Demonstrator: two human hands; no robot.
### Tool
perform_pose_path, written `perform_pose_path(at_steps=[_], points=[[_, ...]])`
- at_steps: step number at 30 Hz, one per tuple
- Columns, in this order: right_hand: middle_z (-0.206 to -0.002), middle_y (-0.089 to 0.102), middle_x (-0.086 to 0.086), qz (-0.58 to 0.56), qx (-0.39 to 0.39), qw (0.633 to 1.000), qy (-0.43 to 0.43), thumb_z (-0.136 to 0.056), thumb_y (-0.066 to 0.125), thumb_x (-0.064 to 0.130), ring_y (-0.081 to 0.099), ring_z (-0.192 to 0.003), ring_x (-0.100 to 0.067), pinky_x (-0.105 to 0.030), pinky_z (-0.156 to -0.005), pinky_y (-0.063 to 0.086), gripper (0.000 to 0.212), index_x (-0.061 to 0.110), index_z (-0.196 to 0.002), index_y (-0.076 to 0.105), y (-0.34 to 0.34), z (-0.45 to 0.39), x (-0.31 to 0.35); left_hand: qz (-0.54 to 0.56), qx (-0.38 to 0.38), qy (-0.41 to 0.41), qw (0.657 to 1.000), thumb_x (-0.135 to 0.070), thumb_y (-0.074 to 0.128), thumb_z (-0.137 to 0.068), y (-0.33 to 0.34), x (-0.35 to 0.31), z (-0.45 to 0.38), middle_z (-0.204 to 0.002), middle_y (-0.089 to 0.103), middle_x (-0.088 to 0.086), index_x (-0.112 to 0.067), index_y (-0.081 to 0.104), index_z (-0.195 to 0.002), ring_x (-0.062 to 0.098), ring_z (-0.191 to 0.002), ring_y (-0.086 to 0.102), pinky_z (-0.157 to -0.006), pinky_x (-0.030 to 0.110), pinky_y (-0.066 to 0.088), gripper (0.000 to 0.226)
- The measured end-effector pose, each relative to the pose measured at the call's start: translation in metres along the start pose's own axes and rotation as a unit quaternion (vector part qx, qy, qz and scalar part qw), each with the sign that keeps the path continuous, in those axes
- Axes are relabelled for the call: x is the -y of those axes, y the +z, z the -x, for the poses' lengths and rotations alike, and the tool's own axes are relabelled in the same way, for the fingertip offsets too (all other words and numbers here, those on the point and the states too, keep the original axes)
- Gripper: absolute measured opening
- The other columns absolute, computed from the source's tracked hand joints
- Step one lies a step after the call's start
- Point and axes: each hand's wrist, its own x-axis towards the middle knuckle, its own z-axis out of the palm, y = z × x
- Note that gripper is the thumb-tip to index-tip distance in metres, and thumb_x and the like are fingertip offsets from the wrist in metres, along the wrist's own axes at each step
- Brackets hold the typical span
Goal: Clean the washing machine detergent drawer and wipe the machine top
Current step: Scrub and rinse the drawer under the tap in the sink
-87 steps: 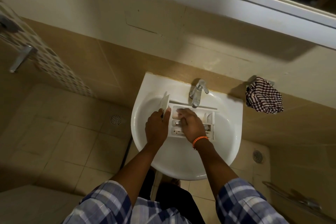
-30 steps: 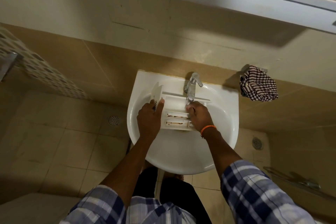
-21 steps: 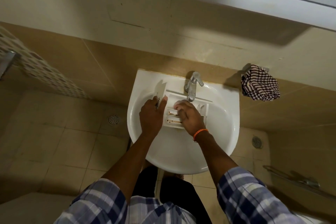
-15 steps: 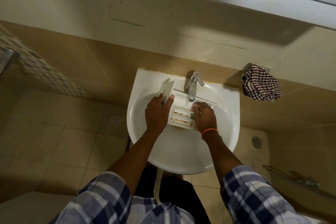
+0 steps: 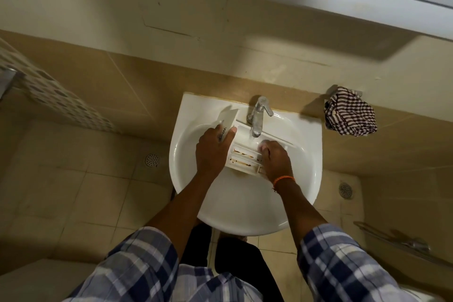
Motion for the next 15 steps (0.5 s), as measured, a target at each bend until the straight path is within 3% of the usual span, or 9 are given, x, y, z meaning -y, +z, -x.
perform_pose_path(at_steps=[3, 6, 8, 11, 15], points=[[-0.116, 0.069, -0.013, 0.043, -0.009, 0.999, 0.005, -0.108, 0.039, 0.035, 0.062, -0.112, -0.032, -0.042, -0.096, 0.054, 0.039, 0.013, -0.116, 0.070, 0.016, 0.001, 0.020, -0.015, -0.008, -0.005, 1.000, -0.079, 0.046, -0.095, 0.003, 0.002, 0.003, -0.096, 0.078, -0.002, -0.020, 0.074, -0.103, 0.015, -0.091, 0.074, -0.095, 0.041, 0.063, 0.066], [-0.122, 0.065, -0.007, 0.009, 0.024, 0.991, -0.129, -0.114, 0.033, 0.035, 0.056, -0.114, -0.023, -0.033, -0.098, 0.046, 0.041, 0.014, -0.122, 0.067, 0.022, 0.009, 0.049, -0.016, -0.009, -0.004, 1.000, -0.077, 0.047, -0.095, 0.001, 0.000, 0.005, -0.101, 0.079, 0.002, -0.018, 0.075, -0.108, 0.019, -0.096, 0.076, -0.098, 0.041, 0.062, 0.067], [-0.126, 0.062, -0.004, -0.006, 0.058, 0.980, -0.188, -0.115, 0.034, 0.034, 0.055, -0.116, -0.018, -0.031, -0.099, 0.044, 0.038, 0.017, -0.126, 0.065, 0.017, 0.013, 0.052, -0.016, -0.012, 0.000, 1.000, -0.068, 0.056, -0.099, 0.000, 0.002, 0.004, -0.104, 0.080, 0.005, -0.016, 0.075, -0.110, 0.021, -0.097, 0.077, -0.099, 0.042, 0.062, 0.057], [-0.134, 0.062, -0.007, -0.004, 0.049, 0.991, -0.127, -0.113, 0.034, 0.036, 0.054, -0.125, -0.021, -0.034, -0.107, 0.044, 0.043, 0.014, -0.132, 0.065, 0.003, 0.012, 0.022, -0.011, -0.005, -0.009, 1.000, -0.059, 0.060, -0.103, -0.002, 0.002, 0.004, -0.103, 0.080, 0.003, -0.016, 0.075, -0.109, 0.019, -0.096, 0.076, -0.099, 0.042, 0.062, 0.046], [-0.126, 0.064, -0.015, 0.032, 0.000, 0.999, -0.014, -0.111, 0.033, 0.035, 0.059, -0.118, -0.034, -0.039, -0.098, 0.048, 0.046, 0.006, -0.128, 0.065, -0.001, 0.014, 0.011, -0.012, -0.006, -0.014, 1.000, -0.062, 0.059, -0.102, 0.001, -0.001, 0.008, -0.100, 0.079, 0.000, -0.016, 0.075, -0.106, 0.016, -0.092, 0.074, -0.097, 0.039, 0.062, 0.048]])
